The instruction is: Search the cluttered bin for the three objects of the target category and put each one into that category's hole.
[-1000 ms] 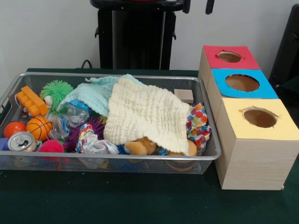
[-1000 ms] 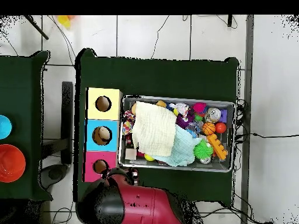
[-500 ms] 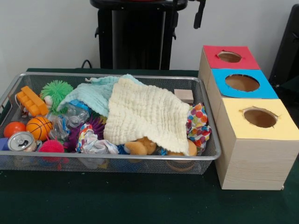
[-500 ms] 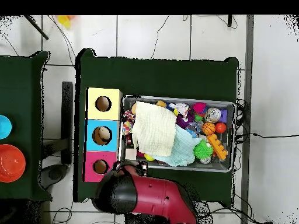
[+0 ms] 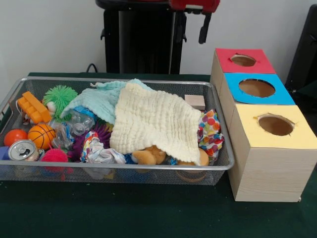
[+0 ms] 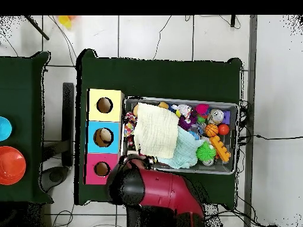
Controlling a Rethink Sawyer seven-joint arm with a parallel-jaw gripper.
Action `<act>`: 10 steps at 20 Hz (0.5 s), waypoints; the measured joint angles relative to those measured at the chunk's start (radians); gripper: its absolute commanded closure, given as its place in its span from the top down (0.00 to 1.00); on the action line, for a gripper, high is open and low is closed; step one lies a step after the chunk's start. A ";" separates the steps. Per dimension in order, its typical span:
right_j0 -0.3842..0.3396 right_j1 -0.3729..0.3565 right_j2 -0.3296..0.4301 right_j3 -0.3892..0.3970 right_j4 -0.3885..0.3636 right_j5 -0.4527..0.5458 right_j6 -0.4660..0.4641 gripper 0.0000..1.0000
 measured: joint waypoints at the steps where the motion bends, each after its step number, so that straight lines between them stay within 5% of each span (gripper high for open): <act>1: -0.009 0.012 0.000 -0.010 -0.005 -0.003 0.000 1.00; 10: -0.061 0.073 0.000 -0.064 -0.030 -0.013 0.000 1.00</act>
